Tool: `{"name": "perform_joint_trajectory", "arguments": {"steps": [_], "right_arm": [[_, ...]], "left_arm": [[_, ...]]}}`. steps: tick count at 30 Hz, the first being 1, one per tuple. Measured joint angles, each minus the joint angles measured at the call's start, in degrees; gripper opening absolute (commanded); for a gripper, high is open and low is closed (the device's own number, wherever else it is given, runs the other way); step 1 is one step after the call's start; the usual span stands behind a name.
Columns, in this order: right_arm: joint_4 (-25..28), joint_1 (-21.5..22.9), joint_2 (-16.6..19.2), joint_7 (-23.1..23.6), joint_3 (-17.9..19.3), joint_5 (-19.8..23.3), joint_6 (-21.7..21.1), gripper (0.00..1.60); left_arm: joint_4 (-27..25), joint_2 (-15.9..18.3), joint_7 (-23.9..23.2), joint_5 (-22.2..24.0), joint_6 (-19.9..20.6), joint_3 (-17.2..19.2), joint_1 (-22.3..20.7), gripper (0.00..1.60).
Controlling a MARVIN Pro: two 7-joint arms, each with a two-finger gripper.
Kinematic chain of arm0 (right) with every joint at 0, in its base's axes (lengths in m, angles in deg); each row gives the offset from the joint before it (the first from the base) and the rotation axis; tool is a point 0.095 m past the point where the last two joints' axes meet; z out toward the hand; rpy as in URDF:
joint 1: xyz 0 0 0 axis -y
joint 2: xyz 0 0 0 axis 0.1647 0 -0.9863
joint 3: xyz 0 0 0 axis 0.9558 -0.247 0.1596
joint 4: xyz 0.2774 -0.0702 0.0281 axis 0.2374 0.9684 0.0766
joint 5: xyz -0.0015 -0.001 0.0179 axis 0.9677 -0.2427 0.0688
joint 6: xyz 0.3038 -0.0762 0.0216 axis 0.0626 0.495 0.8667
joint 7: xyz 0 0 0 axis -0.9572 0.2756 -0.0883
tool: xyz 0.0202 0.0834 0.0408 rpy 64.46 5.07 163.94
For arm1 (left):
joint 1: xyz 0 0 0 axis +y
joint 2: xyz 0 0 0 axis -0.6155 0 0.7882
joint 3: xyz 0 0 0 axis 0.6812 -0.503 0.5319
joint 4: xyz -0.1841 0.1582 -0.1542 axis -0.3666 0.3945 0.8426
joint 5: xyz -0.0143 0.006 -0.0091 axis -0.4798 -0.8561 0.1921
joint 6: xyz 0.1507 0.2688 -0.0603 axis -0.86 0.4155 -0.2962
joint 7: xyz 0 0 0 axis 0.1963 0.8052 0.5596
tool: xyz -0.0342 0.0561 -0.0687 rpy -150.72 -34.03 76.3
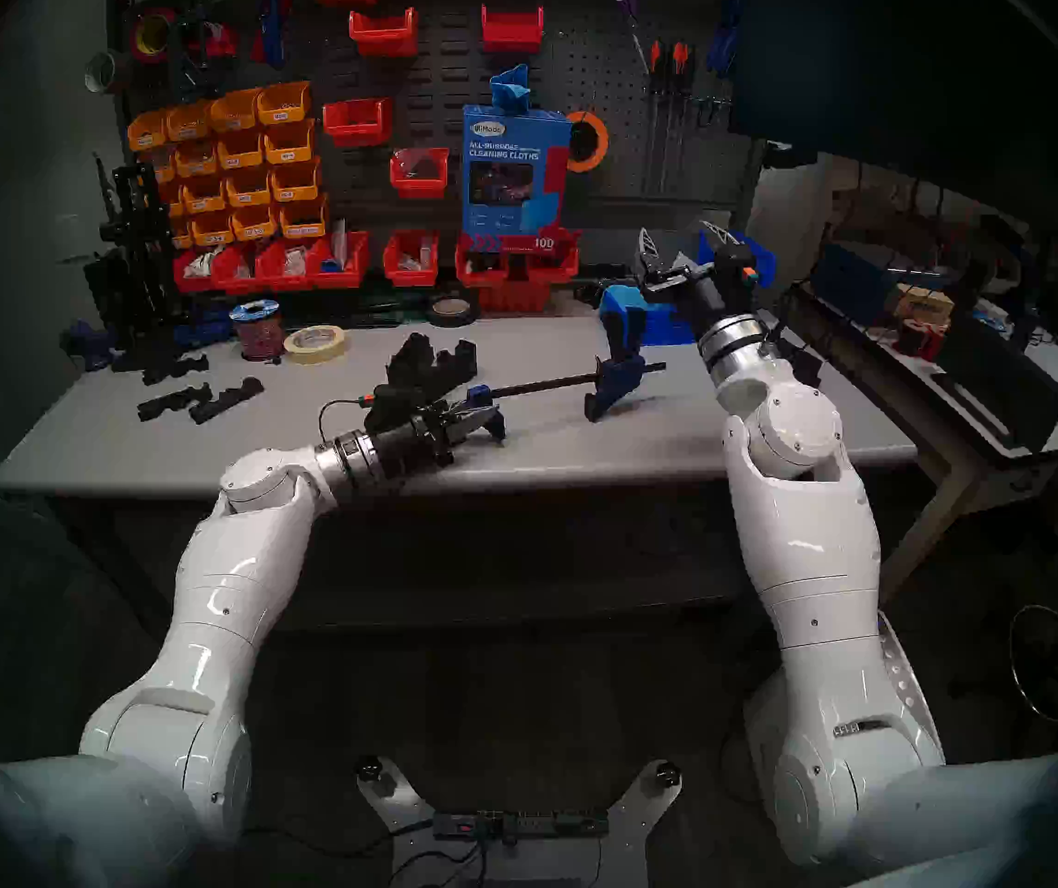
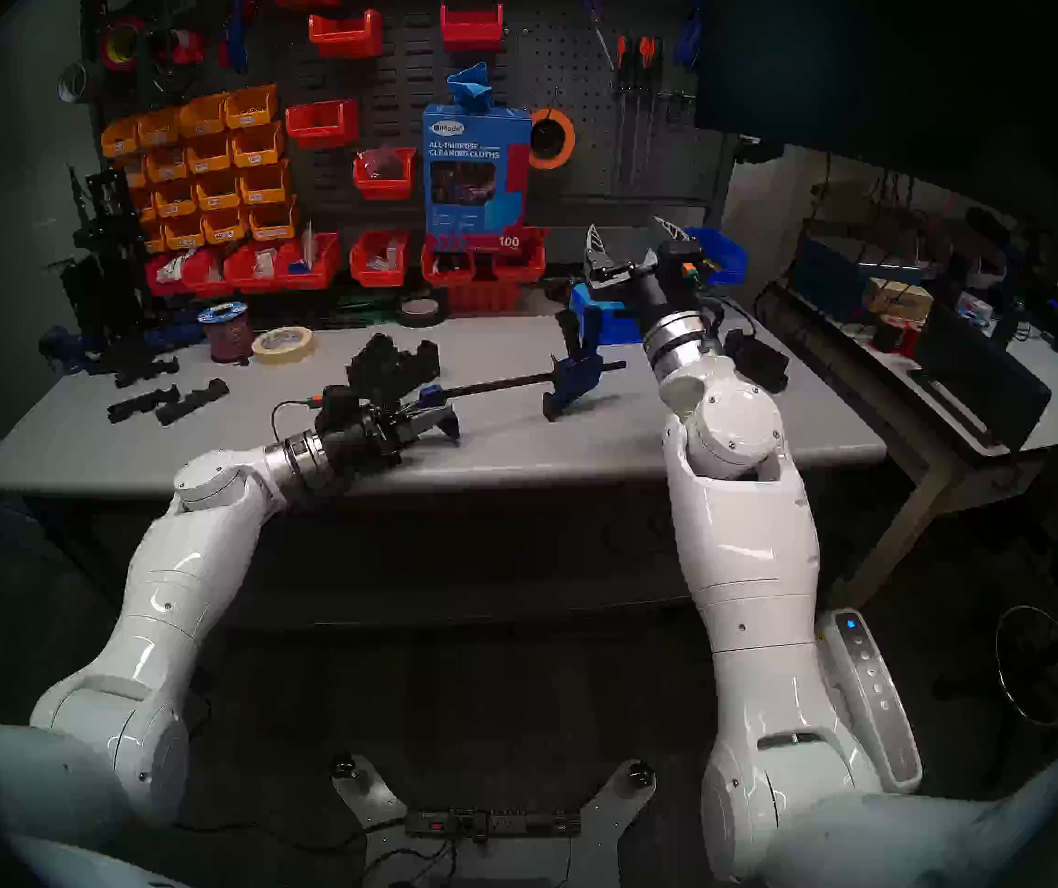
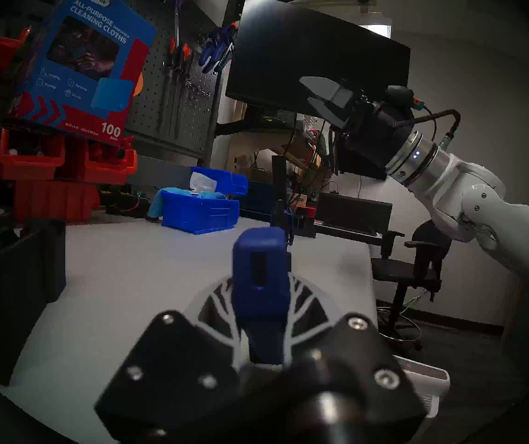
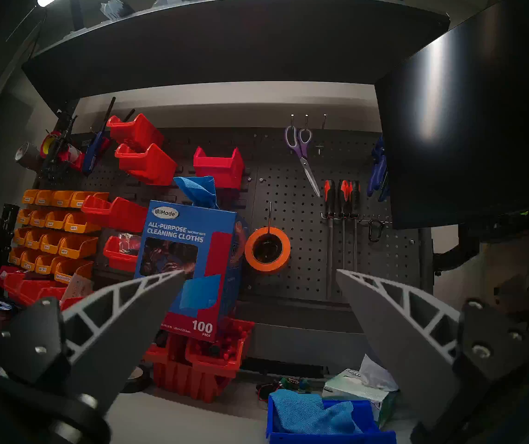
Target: Clamp the two 3D printed pieces together with the clamp
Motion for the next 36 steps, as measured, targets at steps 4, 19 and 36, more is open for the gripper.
{"name": "perform_joint_trajectory", "arguments": {"steps": [4,19,36], "right_arm": [[0.00,0.00,0.00,0.00,0.00,0.00,0.00,1.60],[-0.01,0.00,0.00,0.00,0.00,0.00,0.00,1.60],[-0.01,0.00,0.00,0.00,0.00,0.00,0.00,1.60]], "left_arm": [[-0.27,0.28,-0.42,0.06,0.57,0.49,0.23,0.00],[-0.96,1.27,-1.70,0.32,1.93,2.91,1.14,0.00],[-1.32,2.30,-3.15,0.58,1.91,5.53,2.12,0.00]]}}
